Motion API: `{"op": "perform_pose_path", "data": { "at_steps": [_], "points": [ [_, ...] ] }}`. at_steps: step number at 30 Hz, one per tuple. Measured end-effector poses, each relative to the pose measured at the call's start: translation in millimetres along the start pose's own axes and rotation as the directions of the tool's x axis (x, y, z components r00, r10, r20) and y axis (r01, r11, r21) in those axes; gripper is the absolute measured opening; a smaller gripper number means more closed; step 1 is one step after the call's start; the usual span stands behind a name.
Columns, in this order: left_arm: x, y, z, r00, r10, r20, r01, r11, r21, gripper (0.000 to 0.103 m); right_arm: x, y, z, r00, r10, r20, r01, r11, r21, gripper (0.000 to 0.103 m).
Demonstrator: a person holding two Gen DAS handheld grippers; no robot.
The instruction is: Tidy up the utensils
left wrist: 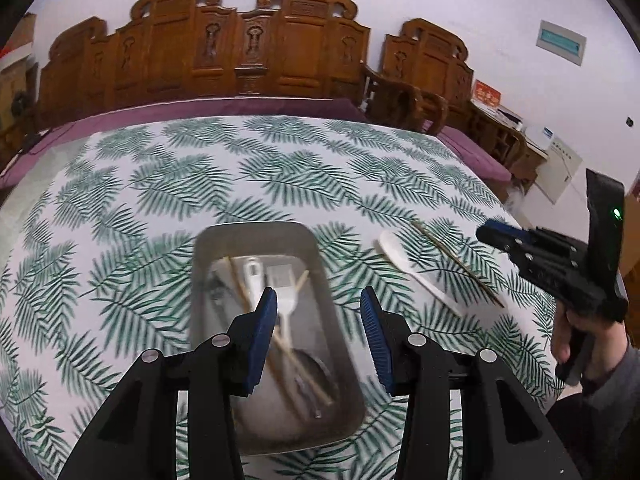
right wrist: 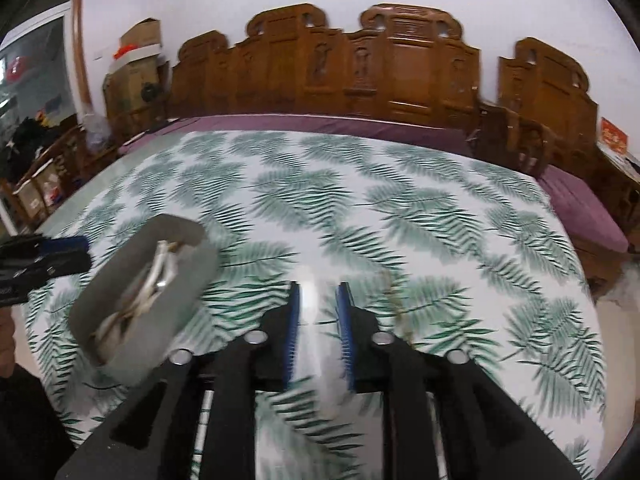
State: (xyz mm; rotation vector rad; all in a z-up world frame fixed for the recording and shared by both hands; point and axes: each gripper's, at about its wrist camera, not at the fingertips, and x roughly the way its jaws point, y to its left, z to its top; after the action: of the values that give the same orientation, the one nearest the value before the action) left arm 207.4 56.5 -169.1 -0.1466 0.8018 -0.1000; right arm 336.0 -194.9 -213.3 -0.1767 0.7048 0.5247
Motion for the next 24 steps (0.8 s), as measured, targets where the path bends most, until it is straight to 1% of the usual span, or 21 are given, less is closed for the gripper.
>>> {"op": "perform_pose_path", "data": {
  "at_steps": [1, 3, 6, 8, 13, 14, 15, 16, 18, 20, 21, 24],
  "points": [
    [2, -3, -1, 1.000, -0.003, -0.002, 0.003, 1.000, 0.005, 0.041, 1, -7, -2, 1.000, -0.012, -0.001, 0.012, 1.000, 0.004, 0.041],
    [6, -12, -2, 1.000, -0.012, -0.009, 0.013, 1.000, 0.014, 0.045, 4, -22, -8, 0.999, -0.031, -0.010, 0.032, 0.999, 0.019, 0.041],
    [12, -23, -5, 1.000, -0.021, -0.021, 0.022, 0.999, 0.030, 0.046, 15, -40, -19, 0.997, -0.055, -0.051, 0.056, 0.998, 0.026, 0.041],
    [14, -31, -7, 0.999, -0.022, -0.025, 0.023, 0.999, 0.041, 0.060, 24, -46, -28, 0.995, -0.059, -0.086, 0.061, 0.998, 0.017, 0.041],
    [21, -47, -12, 0.999, -0.033, -0.038, 0.035, 0.997, 0.064, 0.060, 50, -52, -46, 0.981, -0.060, -0.184, 0.059, 0.998, -0.009, 0.041],
    [22, -50, -13, 0.999, -0.032, -0.040, 0.035, 0.997, 0.066, 0.060, 54, -52, -49, 0.978, -0.055, -0.201, 0.054, 0.999, -0.009, 0.039],
    [24, -52, -15, 0.999, -0.031, -0.042, 0.034, 0.997, 0.067, 0.060, 57, -53, -51, 0.975, -0.050, -0.217, 0.049, 0.999, -0.011, 0.031],
    [25, -54, -15, 0.998, -0.032, -0.045, 0.035, 0.997, 0.066, 0.060, 58, -53, -53, 0.972, -0.056, -0.229, 0.054, 0.998, -0.017, 0.027],
    [26, -59, -17, 0.998, -0.032, -0.050, 0.036, 0.997, 0.068, 0.060, 61, -52, -56, 0.965, -0.077, -0.249, 0.071, 0.997, -0.031, 0.018],
    [28, -64, -20, 0.998, -0.027, -0.053, 0.031, 0.996, 0.078, 0.060, 63, -52, -60, 0.957, -0.116, -0.266, 0.103, 0.993, -0.063, 0.015],
    [28, -66, -21, 0.998, -0.024, -0.055, 0.029, 0.996, 0.081, 0.060, 63, -53, -60, 0.956, -0.120, -0.266, 0.108, 0.992, -0.058, 0.008],
    [30, -71, -24, 0.998, -0.018, -0.062, 0.024, 0.996, 0.083, 0.060, 63, -58, -61, 0.957, -0.095, -0.275, 0.087, 0.995, -0.041, 0.006]
  ]
}}
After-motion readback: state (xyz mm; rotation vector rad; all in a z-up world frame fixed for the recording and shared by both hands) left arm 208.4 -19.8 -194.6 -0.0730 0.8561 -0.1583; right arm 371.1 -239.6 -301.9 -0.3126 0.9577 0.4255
